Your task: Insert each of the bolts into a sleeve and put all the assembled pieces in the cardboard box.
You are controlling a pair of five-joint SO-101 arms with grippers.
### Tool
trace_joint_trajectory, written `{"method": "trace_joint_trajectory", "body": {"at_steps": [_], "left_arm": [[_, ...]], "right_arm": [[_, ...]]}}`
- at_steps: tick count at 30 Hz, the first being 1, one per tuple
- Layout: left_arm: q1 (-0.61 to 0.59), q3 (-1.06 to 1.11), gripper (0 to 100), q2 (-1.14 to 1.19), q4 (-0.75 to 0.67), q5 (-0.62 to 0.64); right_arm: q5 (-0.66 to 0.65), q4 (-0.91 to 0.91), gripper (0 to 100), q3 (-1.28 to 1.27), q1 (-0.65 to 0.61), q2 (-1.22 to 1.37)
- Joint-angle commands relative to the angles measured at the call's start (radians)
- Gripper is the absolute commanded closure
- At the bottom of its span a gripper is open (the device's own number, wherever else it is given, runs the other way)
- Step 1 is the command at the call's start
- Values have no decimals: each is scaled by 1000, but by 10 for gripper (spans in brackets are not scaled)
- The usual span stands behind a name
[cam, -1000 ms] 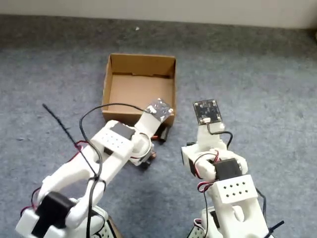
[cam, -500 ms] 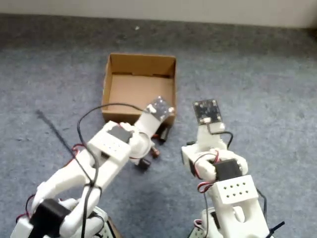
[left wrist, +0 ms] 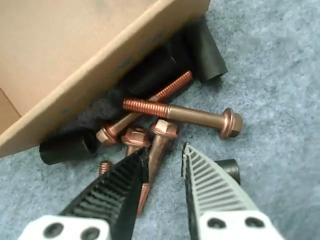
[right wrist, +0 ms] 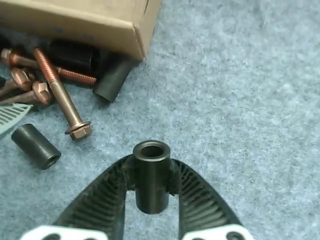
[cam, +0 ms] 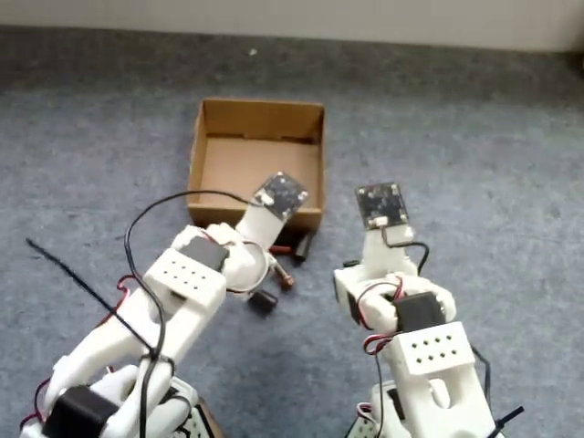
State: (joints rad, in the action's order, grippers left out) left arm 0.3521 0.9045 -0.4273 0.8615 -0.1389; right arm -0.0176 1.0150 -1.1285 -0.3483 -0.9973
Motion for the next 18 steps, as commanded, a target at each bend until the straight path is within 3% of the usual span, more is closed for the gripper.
{"method": "trace_joint_trajectory", "body": {"at_steps": [1, 10, 15, 18], "left_arm": [[-8, -163, 861, 176, 68, -2], [-15, -470, 864, 585, 206, -3], [-15, -544, 873, 654, 273, -3], [-15, -541, 948, 644, 273, -3]], "right_arm": [[11, -18, 995, 12, -5, -22], [11, -16, 995, 12, -5, -22], [11, -16, 995, 12, -5, -22], [11, -16, 995, 12, -5, -22]]}}
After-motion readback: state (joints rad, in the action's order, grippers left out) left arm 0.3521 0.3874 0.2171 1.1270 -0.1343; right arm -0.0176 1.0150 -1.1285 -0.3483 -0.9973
